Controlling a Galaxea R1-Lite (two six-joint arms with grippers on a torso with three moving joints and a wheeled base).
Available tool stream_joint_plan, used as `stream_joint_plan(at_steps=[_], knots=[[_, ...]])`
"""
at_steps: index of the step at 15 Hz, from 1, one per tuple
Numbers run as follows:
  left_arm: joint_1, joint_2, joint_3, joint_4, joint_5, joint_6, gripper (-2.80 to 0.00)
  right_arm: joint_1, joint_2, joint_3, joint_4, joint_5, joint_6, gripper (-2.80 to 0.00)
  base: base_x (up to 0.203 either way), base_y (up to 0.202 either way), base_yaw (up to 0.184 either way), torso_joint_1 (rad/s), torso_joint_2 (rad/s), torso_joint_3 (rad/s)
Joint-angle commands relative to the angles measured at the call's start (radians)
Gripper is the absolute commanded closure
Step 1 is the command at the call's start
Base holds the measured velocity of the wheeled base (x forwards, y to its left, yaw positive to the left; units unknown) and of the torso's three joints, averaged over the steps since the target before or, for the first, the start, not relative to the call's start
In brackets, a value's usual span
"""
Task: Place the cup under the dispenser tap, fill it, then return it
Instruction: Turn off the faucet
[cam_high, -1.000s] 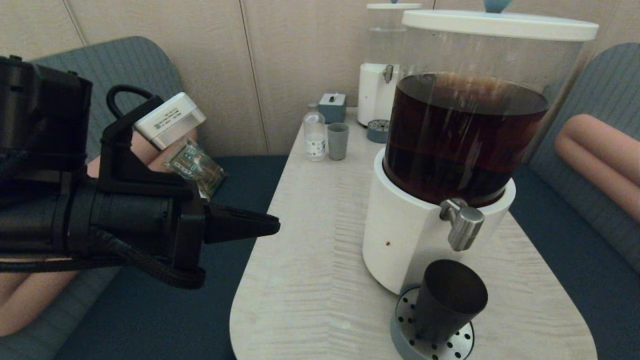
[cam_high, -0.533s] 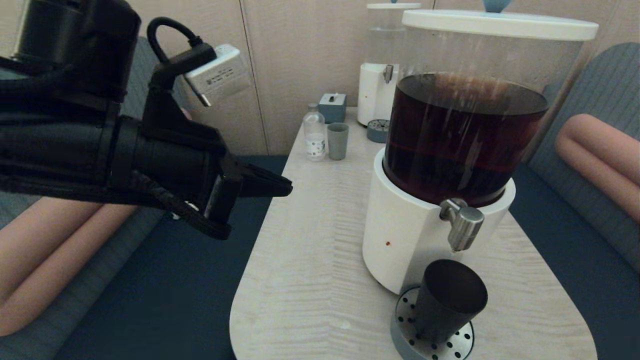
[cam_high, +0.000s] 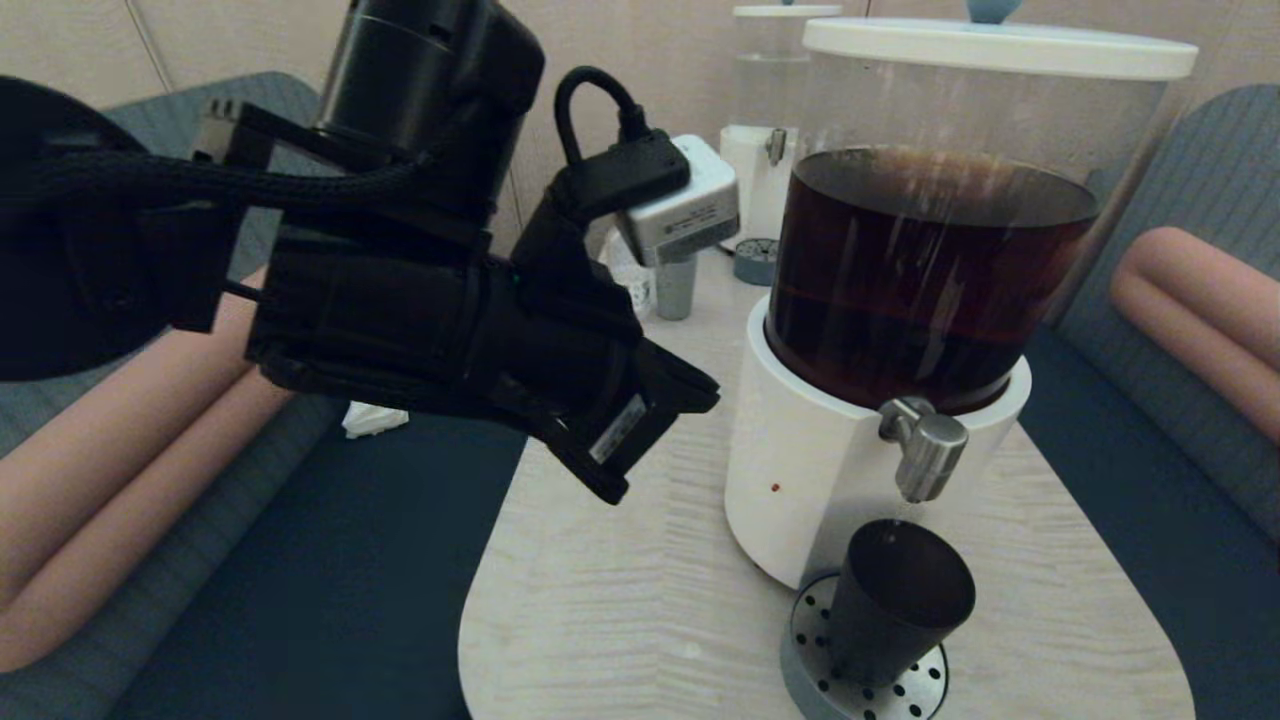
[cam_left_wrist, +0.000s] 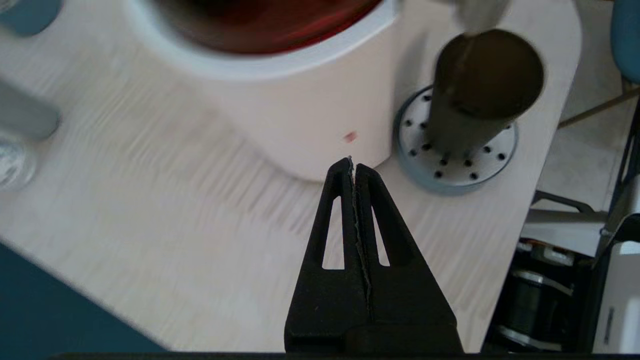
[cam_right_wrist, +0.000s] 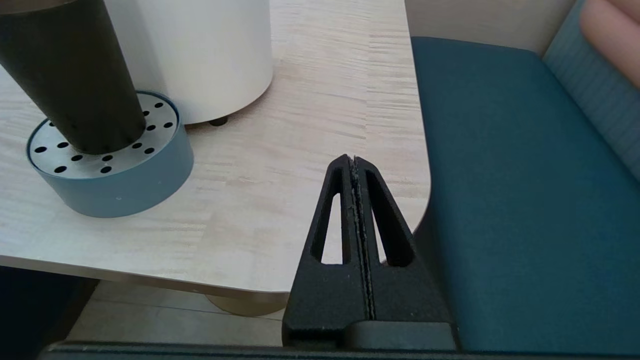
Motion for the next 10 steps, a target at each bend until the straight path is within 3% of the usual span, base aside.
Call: stream_joint_plan(at_steps=[1,5,10], knots=[[-0.048,0.038,-0.010,0.000,0.020,0.002,0.00,0.000,-0.007,0.006,0.000,0.000,0.000,0.00,0.000,0.000,0.000,0.000,0.00,0.000],[-0.089,0.088,-0.013,-0.050,0.086,0.002,0.00,0.000,-0.007,0.006,0.000,0.000,0.000,0.00,0.000,0.000,0.000,0.000,0.00,0.000],[-0.129,0.126,-0.041,-0.076,0.115,0.002,0.00,0.000,-0.007,0.006,0.000,-0.001,0.000,0.00,0.000,0.000,0.000,0.000,0.00,0.000]])
